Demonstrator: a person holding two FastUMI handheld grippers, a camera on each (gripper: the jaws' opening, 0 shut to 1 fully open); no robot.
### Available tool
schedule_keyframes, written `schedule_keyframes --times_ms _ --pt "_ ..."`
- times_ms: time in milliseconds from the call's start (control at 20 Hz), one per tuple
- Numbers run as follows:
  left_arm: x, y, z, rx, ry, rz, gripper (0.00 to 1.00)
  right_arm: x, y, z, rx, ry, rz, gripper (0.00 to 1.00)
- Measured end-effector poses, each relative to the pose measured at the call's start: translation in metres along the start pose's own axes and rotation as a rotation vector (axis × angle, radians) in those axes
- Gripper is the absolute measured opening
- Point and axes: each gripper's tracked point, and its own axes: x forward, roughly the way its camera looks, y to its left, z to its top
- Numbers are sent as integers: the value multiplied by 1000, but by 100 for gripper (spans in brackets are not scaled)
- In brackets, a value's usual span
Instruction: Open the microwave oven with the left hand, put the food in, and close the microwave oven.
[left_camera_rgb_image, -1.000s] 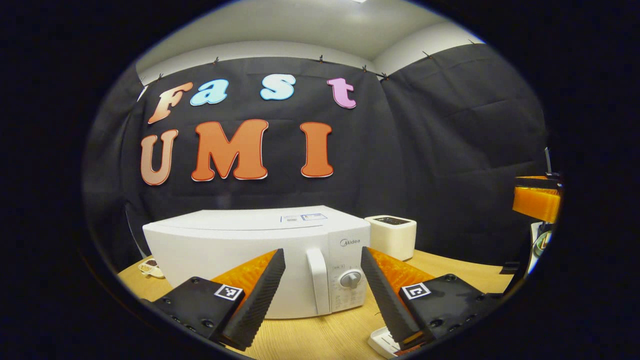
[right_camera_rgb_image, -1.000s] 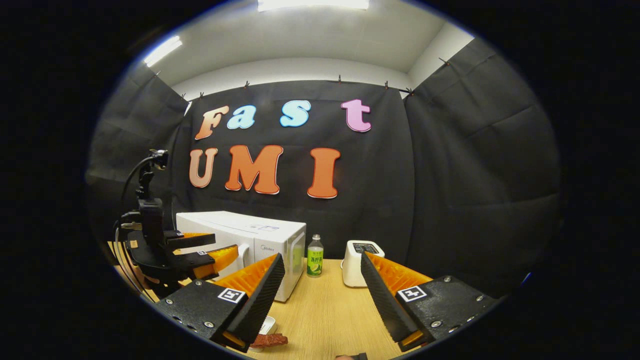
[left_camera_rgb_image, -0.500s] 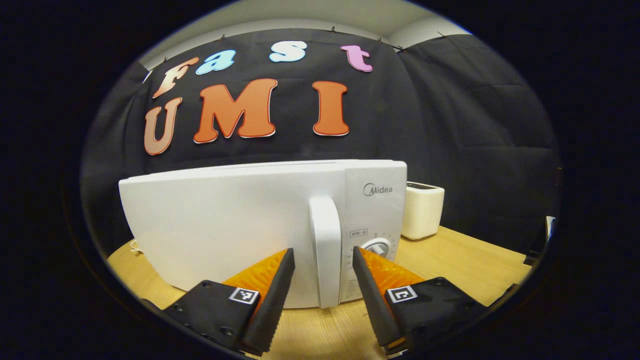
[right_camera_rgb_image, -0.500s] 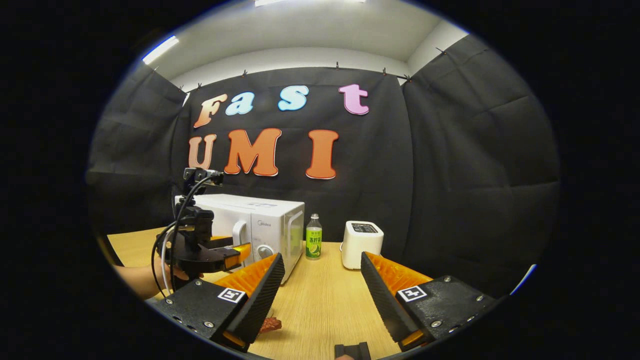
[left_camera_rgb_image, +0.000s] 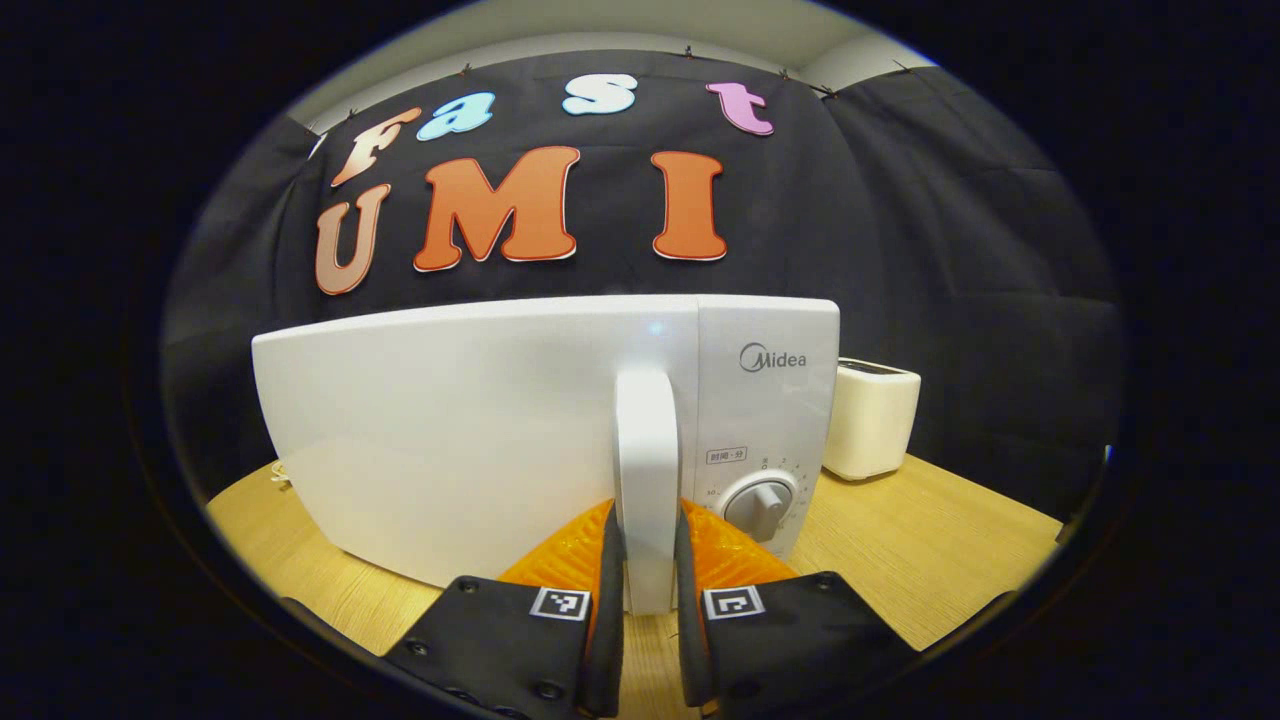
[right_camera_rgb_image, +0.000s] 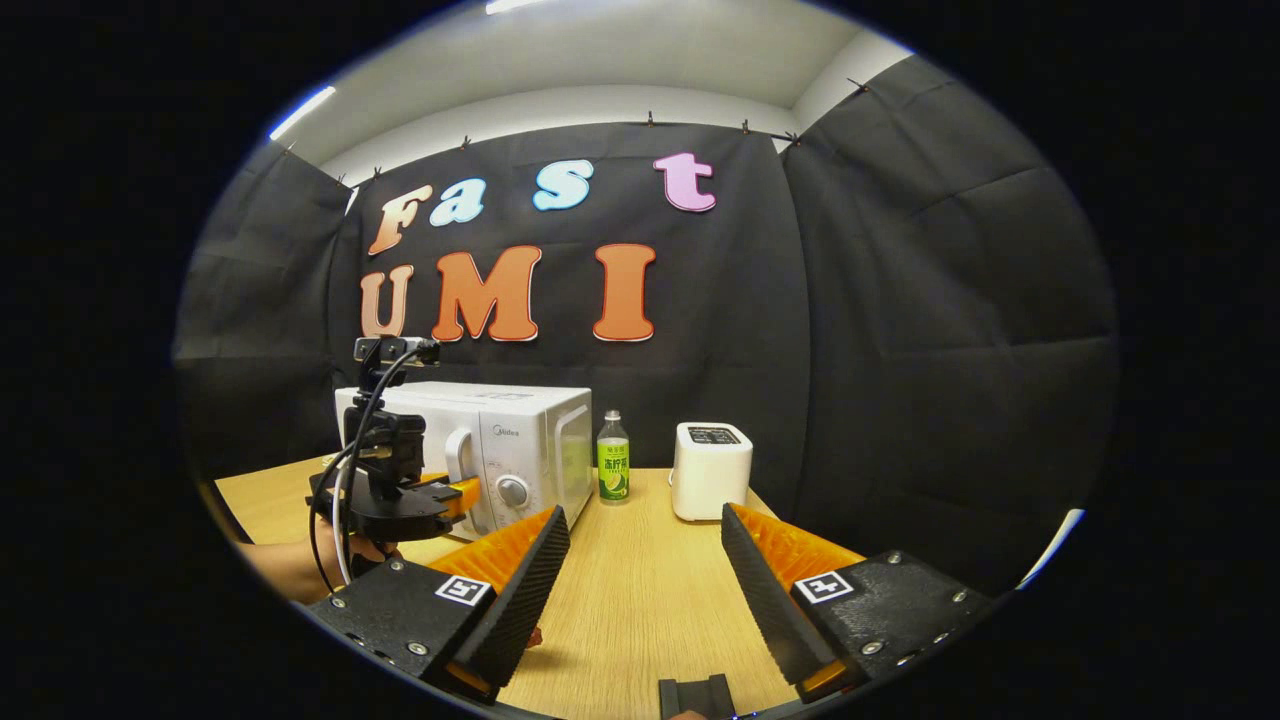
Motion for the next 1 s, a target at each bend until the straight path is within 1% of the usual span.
schedule_keyframes --times_ms 50,100,150,400,450,550,650,700,750,850,1000 --pt "0 -1 0 -1 8 -2 20 -1 -1 -1 3 2 -3 95" --pt "-1 -1 0 -12 8 -1 20 -2 -1 -2 7 3 -5 95" --pt "0 -2 -1 -12 12 -1 16 -3 -1 -2 8 4 -4 95" --pt "-2 -1 0 -13 7 2 16 -5 0 -10 -4 19 -9 95" --pt "-3 -1 0 -16 6 1 13 -4 1 -12 -7 24 -10 95" --pt "-7 -1 -4 -22 23 3 13 -3 3 -17 -10 34 -5 95" --pt "-26 1 -1 8 -15 10 13 -1 5 -22 -9 45 -1 94" --pt "-34 3 -2 20 -26 -3 17 0 7 -25 -3 51 8 95" --pt "-42 4 -3 12 -31 -18 13 2 11 -28 6 60 17 94" --pt "-63 5 -8 -7 -28 -47 12 5 17 -36 22 86 25 95" --pt "-94 16 -12 20 -41 -67 13 2 29 -44 34 104 42 95"
